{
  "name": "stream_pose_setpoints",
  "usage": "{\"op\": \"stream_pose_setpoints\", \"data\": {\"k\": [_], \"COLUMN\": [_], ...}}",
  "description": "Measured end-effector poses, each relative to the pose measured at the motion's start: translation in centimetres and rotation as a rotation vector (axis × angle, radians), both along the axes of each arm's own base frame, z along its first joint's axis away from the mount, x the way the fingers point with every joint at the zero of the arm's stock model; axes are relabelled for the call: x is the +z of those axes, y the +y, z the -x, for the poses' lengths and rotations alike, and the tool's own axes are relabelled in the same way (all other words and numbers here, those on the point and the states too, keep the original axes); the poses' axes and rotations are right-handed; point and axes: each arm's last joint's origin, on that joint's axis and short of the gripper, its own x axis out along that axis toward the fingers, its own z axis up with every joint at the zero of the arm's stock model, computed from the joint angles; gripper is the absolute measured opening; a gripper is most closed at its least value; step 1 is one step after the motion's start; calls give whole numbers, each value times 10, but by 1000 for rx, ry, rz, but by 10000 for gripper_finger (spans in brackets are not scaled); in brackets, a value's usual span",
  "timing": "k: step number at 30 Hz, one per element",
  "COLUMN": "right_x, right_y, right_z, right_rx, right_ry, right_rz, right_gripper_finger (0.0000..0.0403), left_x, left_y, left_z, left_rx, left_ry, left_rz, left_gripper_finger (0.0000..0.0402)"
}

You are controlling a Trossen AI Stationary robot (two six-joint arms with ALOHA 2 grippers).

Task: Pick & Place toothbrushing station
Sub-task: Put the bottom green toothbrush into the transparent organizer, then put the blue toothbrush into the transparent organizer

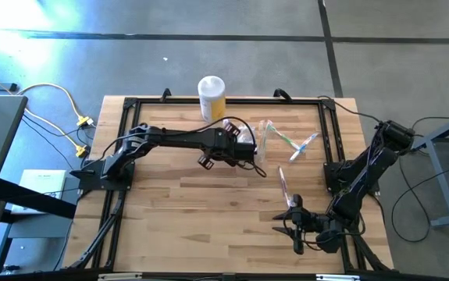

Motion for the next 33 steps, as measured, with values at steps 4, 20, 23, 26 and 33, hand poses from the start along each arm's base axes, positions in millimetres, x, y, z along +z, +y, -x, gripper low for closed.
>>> {"op": "stream_pose_setpoints", "data": {"k": [4,20,23,26,33], "right_x": [0,-1,-1,-2,-3], "right_y": [0,-1,-1,-1,-2], "right_z": [0,1,1,1,2], "right_rx": [-1,-1,-1,-1,4], "right_ry": [0,10,12,19,29], "right_rz": [-2,11,15,24,31], "right_gripper_finger": [142,142,142,142,142], "left_x": [-1,-1,-1,6,58], "left_y": [0,-12,-12,-15,-44], "left_z": [-1,-8,-9,-10,-10], "left_rx": [-5,-140,-146,-171,-181], "left_ry": [0,18,14,8,-196], "left_rz": [-7,-93,-101,-148,-232], "left_gripper_finger": [70,157,175,188,194]}}
